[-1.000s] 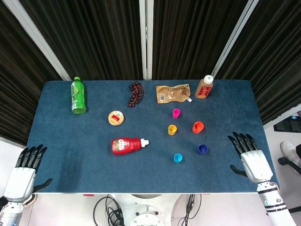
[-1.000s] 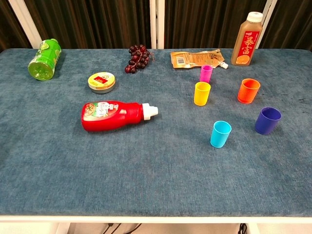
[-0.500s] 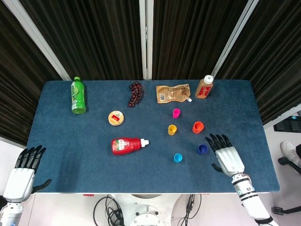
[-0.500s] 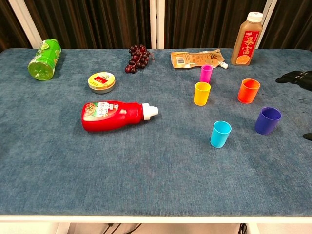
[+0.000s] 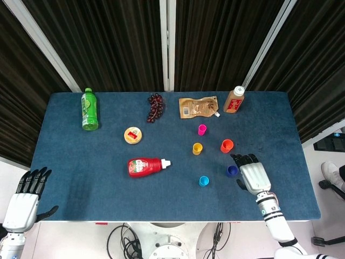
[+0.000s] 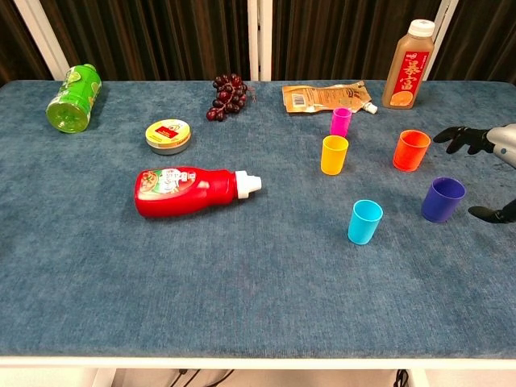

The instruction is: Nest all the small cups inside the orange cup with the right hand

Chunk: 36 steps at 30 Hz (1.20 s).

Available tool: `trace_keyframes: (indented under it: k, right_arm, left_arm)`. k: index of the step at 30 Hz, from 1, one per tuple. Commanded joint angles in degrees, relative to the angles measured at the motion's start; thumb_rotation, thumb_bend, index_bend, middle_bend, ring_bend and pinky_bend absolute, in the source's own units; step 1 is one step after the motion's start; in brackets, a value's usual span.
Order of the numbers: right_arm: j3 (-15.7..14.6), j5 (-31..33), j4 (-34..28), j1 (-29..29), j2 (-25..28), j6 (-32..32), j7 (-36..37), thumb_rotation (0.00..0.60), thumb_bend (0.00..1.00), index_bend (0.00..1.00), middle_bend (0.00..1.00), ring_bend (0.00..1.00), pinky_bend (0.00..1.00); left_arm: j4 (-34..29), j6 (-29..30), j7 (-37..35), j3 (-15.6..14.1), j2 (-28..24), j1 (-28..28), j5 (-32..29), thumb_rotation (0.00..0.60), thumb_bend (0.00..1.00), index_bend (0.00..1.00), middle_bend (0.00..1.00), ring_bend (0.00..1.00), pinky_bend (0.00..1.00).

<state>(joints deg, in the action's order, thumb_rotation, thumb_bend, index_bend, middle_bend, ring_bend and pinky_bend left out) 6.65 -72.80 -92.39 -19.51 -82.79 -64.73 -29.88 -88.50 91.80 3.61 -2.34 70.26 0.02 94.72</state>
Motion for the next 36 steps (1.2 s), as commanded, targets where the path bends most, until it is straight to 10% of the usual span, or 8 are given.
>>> trace_keyframes:
  k: [1,36]
  right_arm:
    - [0.05,1.41,0.49,-0.63,-1.00,0.65,-0.26,0.600,0.23,0.17,0.27,0.24,0.19]
    - [0.67,0.10,3.11,-1.95,-3.10,-5.41,2.84,0.600,0.30,0.43,0.46,0.31,0.20]
  left_arm:
    - [0.05,0.00,-0.07,0.00,-0.03,-0.01,0.02,0.600,0.10,0.01,0.00,0.00,0.00]
    - [0.87,0.63,-1.30,-0.23,-0.20,0.81,-0.15,0.600,0.10,0.01,0.00,0.00,0.00]
